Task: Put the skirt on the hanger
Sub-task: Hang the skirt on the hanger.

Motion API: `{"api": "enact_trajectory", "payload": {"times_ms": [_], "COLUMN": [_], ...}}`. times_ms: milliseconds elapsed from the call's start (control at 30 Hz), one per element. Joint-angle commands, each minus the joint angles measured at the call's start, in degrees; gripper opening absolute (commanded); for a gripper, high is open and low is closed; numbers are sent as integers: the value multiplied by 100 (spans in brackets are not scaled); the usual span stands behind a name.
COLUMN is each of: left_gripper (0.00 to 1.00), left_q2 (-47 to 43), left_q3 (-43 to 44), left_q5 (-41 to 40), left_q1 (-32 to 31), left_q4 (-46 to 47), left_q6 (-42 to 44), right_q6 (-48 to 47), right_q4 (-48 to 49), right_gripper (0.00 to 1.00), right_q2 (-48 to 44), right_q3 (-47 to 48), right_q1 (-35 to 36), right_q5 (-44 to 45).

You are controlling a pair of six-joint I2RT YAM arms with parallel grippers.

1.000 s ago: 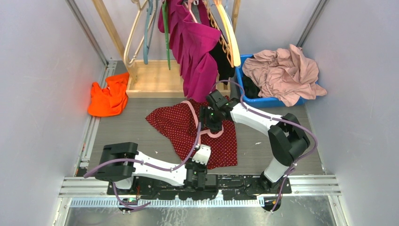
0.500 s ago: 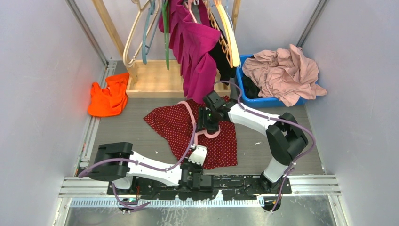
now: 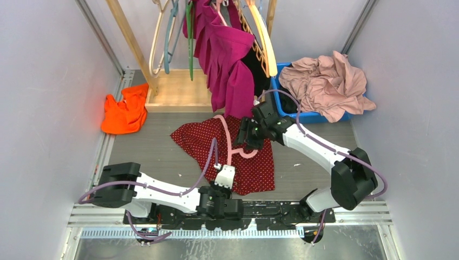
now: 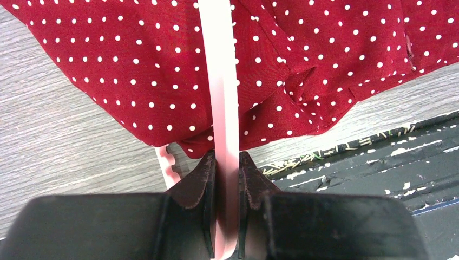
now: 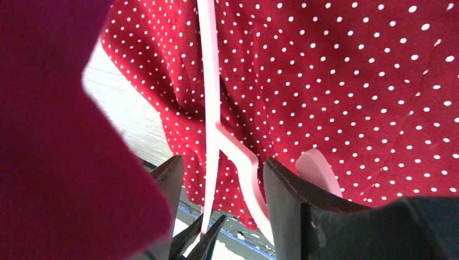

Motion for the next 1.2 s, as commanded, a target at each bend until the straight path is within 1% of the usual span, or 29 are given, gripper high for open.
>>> {"api": "enact_trajectory", "payload": {"times_ms": [0,133,233,267,300,367,467,633,767,900,1033,1167], "left_gripper": [0,0,0,0,0,0,0,0,0,0,0,0], "left_q2": [-266,-227,-103,-66,-36,17,70,87,130,197,223,270], "left_q3": [-33,99,237,267,289,298,309,319,395,434,435,463], "left_q5": [-117,-125,-156,-153,-151,-161,-153,-192,-231,-223,-222,-216], "left_q1": [-28,-36,-47,-47,-58,-90,-110,-200,-241,-245,-247,-246], "left_q4": [64,-172,-406,-434,-443,-457,-525,-610,-665,-685,-678,-670], "left_q6": [-264,-288,-404,-424,-450,-514,-652,-814,-832,-811,-818,-814], "right_q6": [104,38,12,-20,-83,-262,-458,-577,-432,-284,-243,-233], "right_q4": [28,22,23,8,-83,-395,-731,-1118,-940,-682,-494,-341], "right_gripper": [62,65,66,68,70,70,71,71,71,71,71,71], "right_q2": [-208,-443,-837,-984,-1091,-1204,-1508,-1838,-2175,-2230,-2242,-2086], "right_q3": [-32,-58,-106,-113,-66,123,301,47,-330,-492,-440,-359], "right_q1": [17,-18,-230,-311,-361,-460,-564,-836,-869,-869,-791,-545], "right_q5": [-188,-174,-266,-289,-316,-343,-125,-258,-378,-566,-596,-485]}}
